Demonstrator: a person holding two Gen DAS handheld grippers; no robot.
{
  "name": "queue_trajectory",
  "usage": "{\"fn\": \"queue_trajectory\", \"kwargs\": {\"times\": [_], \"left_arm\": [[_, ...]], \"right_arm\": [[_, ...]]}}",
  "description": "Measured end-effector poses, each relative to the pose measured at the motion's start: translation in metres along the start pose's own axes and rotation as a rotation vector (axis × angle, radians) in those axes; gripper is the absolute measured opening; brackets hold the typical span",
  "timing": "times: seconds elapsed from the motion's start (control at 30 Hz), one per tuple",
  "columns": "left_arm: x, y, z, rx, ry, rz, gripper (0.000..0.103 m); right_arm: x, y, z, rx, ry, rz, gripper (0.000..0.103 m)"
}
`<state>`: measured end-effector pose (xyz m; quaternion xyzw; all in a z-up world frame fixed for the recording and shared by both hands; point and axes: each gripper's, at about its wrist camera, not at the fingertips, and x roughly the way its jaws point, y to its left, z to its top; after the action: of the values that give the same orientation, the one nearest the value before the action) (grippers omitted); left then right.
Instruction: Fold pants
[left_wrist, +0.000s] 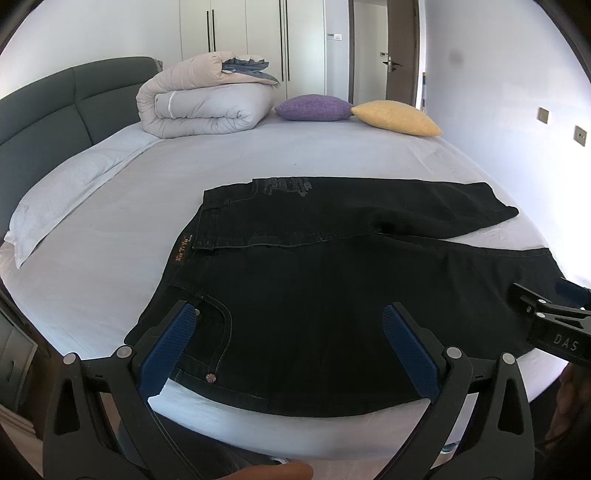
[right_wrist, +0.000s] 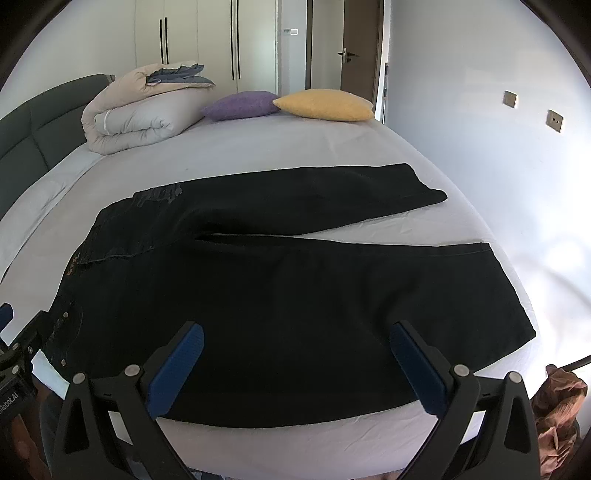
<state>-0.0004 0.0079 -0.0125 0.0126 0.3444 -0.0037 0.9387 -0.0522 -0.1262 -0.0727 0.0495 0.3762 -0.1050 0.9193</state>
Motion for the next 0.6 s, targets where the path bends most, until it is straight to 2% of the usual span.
{"fn": "queue_trajectory", "kwargs": {"times": [0.6], "left_arm": [[0.0010,0.0037,0.0000,-0.005,0.009,-0.003,0.103]], "right_arm": [[0.0009,0.0040,-0.0060,-0.011,-0.003,-0.004,0.103]]}}
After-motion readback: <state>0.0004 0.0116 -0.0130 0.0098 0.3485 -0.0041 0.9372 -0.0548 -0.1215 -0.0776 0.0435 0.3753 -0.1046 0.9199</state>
